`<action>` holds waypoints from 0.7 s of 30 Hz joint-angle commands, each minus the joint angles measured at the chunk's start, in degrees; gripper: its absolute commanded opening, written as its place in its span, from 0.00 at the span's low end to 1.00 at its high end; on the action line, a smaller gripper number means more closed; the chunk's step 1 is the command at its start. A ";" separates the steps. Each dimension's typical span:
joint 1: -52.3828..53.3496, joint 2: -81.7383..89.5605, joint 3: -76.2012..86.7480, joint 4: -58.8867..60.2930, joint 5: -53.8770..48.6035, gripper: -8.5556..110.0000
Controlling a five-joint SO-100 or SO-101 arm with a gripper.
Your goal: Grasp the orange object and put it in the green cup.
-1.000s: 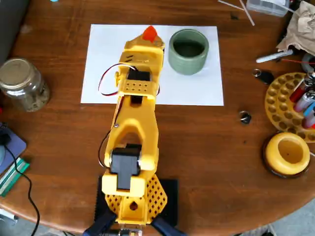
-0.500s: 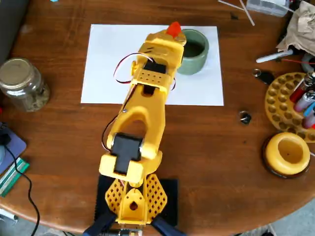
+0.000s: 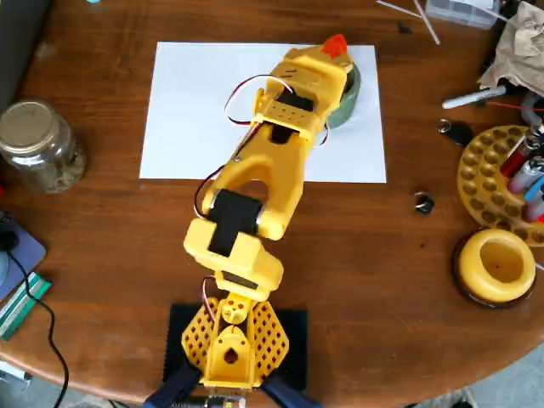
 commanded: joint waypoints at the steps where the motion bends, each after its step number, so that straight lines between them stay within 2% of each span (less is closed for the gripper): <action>1: 0.88 -2.11 -4.39 -1.76 -0.44 0.07; 13: 1.05 -4.04 -4.39 -3.25 -0.35 0.07; 17: 0.62 -4.13 -4.31 -3.34 -0.35 0.18; 21: 0.09 -4.22 -4.13 -3.60 -0.35 0.22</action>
